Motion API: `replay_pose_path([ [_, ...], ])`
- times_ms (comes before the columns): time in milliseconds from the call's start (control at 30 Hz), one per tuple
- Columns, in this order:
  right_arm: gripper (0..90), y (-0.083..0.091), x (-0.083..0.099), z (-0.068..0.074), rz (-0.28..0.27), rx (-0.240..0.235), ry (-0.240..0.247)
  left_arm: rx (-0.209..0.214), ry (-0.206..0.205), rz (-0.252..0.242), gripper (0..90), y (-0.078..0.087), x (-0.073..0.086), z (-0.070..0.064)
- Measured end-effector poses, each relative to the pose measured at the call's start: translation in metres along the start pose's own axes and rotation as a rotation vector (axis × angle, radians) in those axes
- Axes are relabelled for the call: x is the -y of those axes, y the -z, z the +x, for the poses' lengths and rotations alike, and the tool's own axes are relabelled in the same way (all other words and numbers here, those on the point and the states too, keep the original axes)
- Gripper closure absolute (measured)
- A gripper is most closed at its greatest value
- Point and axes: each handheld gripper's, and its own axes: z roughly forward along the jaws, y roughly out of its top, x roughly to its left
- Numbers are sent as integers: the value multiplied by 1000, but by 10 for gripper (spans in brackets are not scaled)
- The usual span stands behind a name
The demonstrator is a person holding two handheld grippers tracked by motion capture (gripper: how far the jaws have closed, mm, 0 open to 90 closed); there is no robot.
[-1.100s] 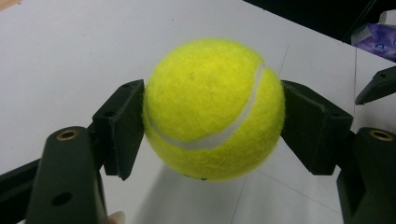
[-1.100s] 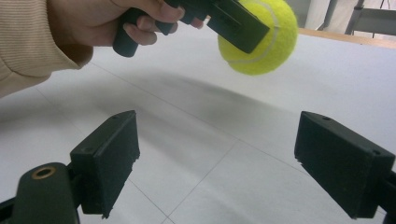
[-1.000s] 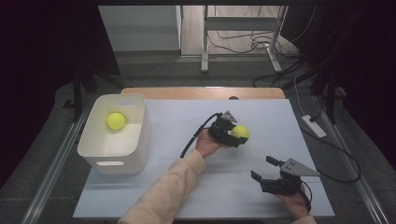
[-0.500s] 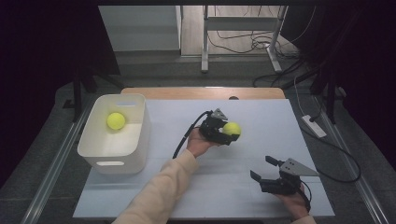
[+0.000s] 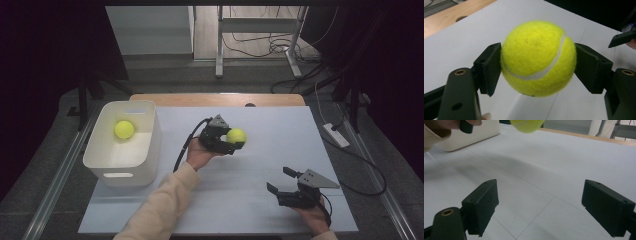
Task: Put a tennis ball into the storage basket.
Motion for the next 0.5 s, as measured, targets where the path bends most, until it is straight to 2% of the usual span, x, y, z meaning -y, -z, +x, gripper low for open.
replay_pose_path([
  [500,122,0,-1,0,-1,-4,-14,-29,1,-31,278,32,2,4],
])
